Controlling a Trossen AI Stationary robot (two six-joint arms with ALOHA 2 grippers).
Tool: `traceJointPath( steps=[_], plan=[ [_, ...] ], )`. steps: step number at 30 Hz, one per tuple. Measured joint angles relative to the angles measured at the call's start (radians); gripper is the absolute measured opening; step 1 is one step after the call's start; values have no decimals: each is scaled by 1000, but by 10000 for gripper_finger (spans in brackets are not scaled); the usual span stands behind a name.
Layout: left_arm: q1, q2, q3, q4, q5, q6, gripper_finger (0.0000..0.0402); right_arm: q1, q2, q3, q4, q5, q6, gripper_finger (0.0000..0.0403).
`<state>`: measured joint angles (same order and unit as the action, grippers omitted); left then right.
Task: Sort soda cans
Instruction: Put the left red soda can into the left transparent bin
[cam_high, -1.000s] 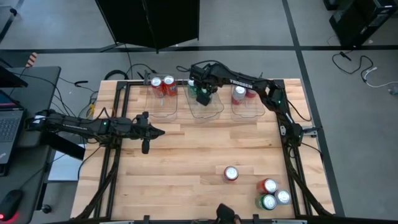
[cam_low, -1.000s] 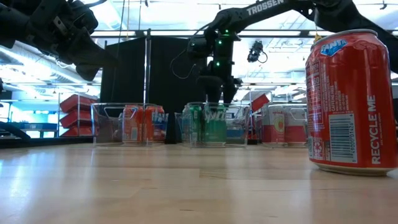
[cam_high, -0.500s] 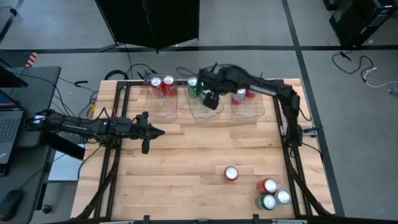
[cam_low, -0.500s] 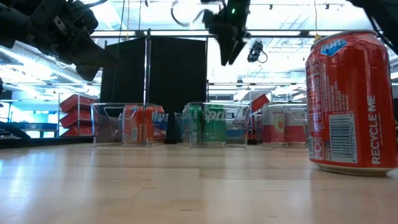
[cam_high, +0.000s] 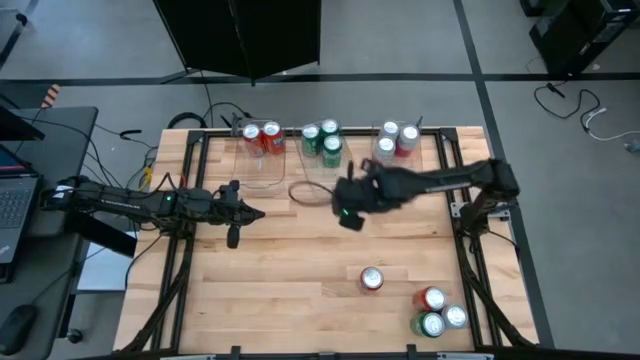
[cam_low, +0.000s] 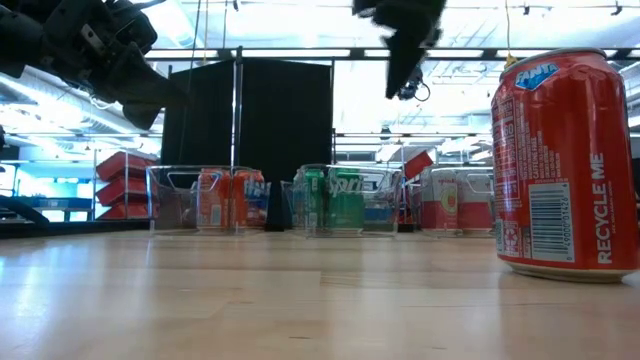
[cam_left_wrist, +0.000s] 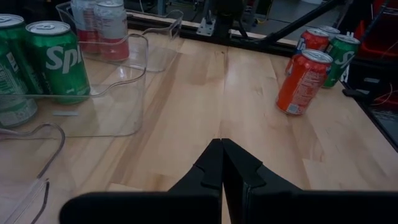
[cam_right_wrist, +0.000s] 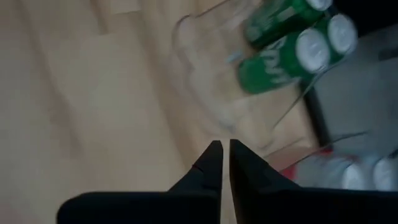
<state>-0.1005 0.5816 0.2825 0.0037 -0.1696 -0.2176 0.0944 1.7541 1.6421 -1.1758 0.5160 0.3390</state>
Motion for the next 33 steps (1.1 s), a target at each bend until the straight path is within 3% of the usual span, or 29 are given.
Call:
traceJointPath(
  steps=[8,19,24,28,33],
  plan=[
    [0,0,0,0,57,6,2,253,-126,-113,17,-155,276,4],
    [0,0,0,-4,81,5,1,516,-121,-159,61,-338,509,0],
    [0,0,0,-3,95,5,0,566,-120,-258,124,-427,529,0],
    [0,0,0,-3,96,5,0,567,-120,-366,271,-497,499,0],
    [0,0,0,-3,96,5,0,538,-120,-471,411,-502,471,0]
  ],
)
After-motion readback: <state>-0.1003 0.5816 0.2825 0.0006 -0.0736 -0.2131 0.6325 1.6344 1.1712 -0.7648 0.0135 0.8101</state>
